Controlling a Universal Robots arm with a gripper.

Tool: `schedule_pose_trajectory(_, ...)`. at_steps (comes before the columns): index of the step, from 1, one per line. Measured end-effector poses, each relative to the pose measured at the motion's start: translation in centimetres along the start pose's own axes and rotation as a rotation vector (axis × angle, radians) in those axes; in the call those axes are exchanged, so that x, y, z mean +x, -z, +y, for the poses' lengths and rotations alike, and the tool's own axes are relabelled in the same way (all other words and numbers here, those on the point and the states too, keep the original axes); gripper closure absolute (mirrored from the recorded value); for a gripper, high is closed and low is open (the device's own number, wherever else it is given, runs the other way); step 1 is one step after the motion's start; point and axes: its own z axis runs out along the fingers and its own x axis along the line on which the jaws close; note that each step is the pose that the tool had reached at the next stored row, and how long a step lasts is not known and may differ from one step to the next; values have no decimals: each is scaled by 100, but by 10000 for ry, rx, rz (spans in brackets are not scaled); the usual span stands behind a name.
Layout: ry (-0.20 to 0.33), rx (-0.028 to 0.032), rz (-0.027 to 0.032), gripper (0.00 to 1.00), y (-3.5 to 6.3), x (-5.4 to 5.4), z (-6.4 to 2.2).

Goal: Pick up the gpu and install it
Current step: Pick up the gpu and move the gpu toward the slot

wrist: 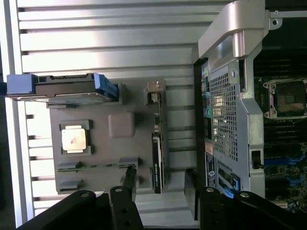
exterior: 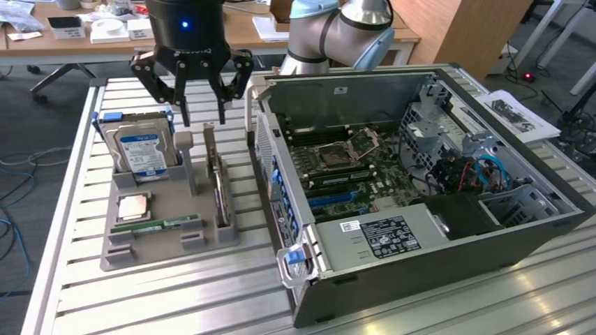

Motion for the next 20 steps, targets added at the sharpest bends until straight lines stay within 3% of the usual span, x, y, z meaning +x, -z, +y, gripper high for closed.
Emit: schedule_pose_trajectory(20, 0, 1, 1, 47, -381, 9, -17)
